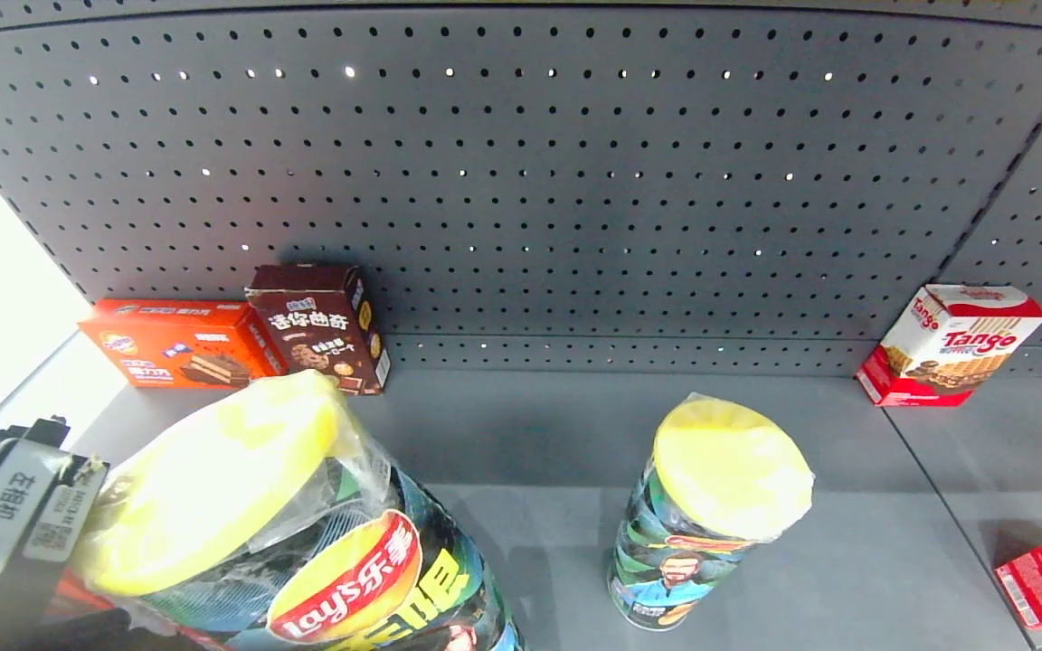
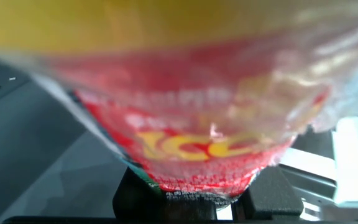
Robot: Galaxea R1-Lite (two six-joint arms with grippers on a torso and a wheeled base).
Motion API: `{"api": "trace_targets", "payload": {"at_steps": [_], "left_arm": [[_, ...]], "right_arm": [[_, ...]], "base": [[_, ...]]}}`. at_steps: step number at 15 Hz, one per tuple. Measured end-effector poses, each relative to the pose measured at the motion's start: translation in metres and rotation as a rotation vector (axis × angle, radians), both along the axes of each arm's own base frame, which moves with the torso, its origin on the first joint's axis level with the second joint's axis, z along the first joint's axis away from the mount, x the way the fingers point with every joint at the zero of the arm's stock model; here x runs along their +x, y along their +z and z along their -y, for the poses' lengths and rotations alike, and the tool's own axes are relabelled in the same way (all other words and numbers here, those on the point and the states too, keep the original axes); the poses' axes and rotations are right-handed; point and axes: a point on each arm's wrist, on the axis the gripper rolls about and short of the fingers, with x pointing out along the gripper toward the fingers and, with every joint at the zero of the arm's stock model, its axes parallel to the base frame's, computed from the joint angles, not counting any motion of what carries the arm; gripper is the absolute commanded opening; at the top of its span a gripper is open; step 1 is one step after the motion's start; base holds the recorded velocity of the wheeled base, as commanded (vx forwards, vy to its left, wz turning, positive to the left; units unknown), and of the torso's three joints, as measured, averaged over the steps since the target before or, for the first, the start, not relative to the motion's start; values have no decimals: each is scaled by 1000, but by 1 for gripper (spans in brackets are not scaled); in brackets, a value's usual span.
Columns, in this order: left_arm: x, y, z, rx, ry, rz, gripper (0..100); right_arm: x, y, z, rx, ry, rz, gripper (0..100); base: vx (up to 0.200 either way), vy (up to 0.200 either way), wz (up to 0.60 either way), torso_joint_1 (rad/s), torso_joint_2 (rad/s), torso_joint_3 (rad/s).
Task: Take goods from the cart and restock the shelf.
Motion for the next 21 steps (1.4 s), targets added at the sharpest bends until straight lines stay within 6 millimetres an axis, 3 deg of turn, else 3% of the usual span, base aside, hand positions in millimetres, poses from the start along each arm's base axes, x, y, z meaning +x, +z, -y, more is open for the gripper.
{"api": "trace_targets", "payload": {"at_steps": [7, 12, 17, 21], "left_arm": [[-1, -3, 1, 5, -75, -17, 0], [-1, -7, -1, 15, -31, -20, 0], [10, 24, 7, -20, -20, 25, 0], [22, 41, 12, 118, -37, -29, 0]], "right_arm": [[0, -6, -1, 11, 48, -63, 100], [0, -6, -1, 14, 47, -63, 100], [0, -6, -1, 14, 47, -64, 100], [0, -6, -1, 13, 47, -65, 100]], "base": [[0, 0, 0, 0, 0, 0], [0, 0, 0, 0, 0, 0], [0, 0, 0, 0, 0, 0], [0, 0, 0, 0, 0, 0]]}}
